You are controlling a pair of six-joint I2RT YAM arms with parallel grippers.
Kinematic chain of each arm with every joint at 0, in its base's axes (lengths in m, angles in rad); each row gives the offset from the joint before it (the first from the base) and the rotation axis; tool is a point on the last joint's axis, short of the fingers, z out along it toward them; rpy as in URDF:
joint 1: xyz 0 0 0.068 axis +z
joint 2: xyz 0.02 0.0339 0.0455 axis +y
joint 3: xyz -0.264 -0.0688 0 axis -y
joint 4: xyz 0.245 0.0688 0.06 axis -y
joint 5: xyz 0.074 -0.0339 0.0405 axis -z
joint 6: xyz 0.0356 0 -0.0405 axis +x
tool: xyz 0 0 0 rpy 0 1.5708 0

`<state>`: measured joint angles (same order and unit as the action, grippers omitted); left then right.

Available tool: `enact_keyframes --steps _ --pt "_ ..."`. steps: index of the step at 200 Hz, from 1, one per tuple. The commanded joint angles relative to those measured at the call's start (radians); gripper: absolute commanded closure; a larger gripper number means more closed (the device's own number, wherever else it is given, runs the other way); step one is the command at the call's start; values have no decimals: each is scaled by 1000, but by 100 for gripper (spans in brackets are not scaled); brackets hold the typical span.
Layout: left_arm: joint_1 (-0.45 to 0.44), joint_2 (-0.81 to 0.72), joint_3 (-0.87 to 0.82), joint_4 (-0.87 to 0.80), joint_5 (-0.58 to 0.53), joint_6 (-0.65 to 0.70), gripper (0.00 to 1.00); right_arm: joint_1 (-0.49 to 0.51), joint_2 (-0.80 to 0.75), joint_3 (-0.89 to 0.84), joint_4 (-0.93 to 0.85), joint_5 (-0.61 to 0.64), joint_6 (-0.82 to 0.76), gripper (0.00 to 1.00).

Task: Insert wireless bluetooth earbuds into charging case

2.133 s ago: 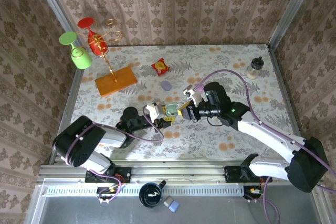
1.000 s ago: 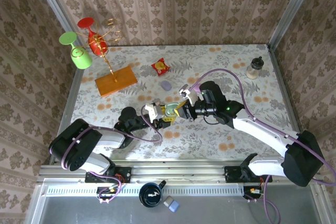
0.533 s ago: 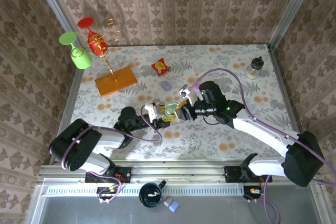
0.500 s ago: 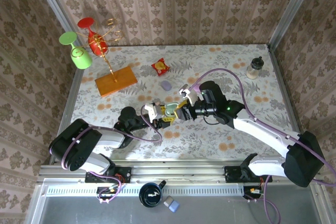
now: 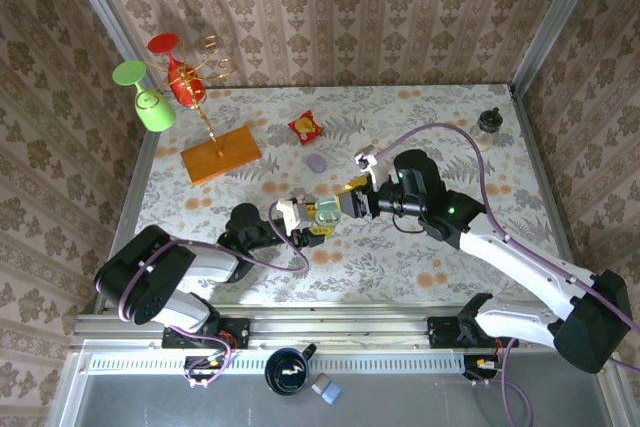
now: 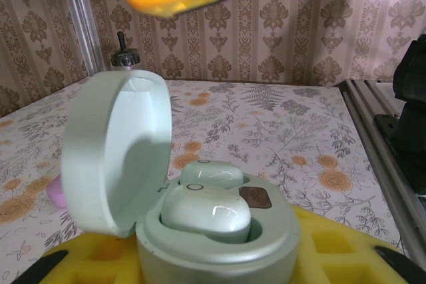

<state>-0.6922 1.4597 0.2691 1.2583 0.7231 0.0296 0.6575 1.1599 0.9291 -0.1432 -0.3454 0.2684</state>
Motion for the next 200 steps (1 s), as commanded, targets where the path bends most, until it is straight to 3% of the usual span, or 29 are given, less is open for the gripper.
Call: enact_keyframes --steps 1,44,72,107,136,170,200 --pt "6 10 4 28 26 30 82 10 75 130 -103 35 64 53" --pt "6 0 -11 26 -65 30 82 39 199 209 -138 17 24 52" --pt "6 -24 -30 26 -125 46 82 50 255 212 -159 -56 -5 52" --pt "11 -31 -31 24 -144 30 82 72 199 151 -140 -126 -39 52" --pt "12 -35 -31 24 -150 17 83 72 135 116 -142 -78 -23 52" --pt "13 -47 -34 24 -151 12 83 31 51 27 -39 63 148 44" --pt "18 -84 -37 25 -157 -20 82 -51 16 -77 94 -104 423 35"
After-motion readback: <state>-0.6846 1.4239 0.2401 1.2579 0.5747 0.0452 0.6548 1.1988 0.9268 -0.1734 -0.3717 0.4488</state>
